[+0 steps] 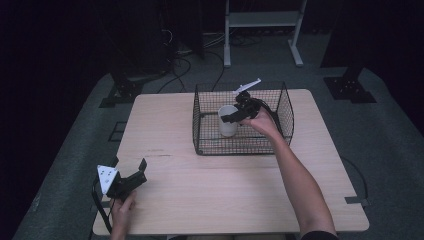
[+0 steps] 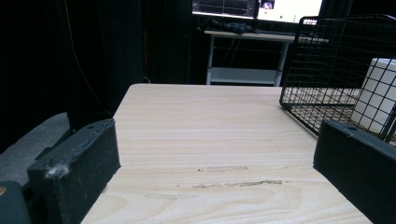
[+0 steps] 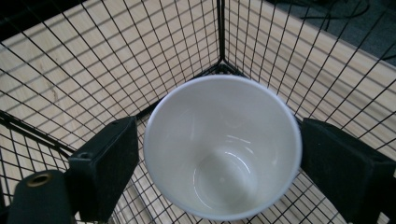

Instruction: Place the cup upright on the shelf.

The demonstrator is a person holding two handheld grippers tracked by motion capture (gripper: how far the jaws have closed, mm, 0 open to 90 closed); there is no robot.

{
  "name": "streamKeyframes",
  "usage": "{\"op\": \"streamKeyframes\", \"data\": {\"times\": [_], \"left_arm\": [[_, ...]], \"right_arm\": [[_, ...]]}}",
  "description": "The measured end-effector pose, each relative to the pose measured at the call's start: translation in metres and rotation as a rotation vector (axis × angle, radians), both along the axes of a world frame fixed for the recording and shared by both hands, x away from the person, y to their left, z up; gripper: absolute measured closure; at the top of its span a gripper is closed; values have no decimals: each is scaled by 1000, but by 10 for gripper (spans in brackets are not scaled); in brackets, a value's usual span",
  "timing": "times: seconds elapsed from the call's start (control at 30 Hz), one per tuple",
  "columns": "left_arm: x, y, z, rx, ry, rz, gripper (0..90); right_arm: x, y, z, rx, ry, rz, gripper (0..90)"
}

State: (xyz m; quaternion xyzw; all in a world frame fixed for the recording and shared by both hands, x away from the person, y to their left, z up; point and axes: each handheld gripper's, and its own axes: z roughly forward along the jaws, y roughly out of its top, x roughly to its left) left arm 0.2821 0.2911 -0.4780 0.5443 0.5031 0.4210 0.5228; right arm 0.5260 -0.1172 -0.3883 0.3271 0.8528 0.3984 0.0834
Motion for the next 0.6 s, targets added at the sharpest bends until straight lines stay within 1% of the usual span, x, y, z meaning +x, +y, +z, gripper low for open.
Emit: {"op": "streamKeyframes", "data": {"times": [0.17, 0.23, 0.3, 0.43, 0.47, 0.53, 0.6], "left_arm": [[0, 1, 0, -6, -1, -1, 0], [0, 0, 0, -6, -1, 0, 0], [-1, 0, 0, -2, -1, -1, 0], [0, 0, 0, -2, 1, 0, 0], [0, 0, 0, -2, 1, 0, 0], [0, 0, 0, -1, 1, 1, 0], [0, 0, 0, 0, 1, 1, 0]], "right_arm": [[-3, -8, 10, 51, -13, -16, 124], [-6, -12, 16, 77, -19, -17, 124], [-10, -16, 20, 92, -29, -17, 124], [-17, -25, 29, 102, -33, -12, 125], [-19, -27, 31, 105, -43, -13, 125], [-23, -31, 35, 126, -51, -8, 125], [-27, -35, 38, 131, -55, -7, 126]]}}
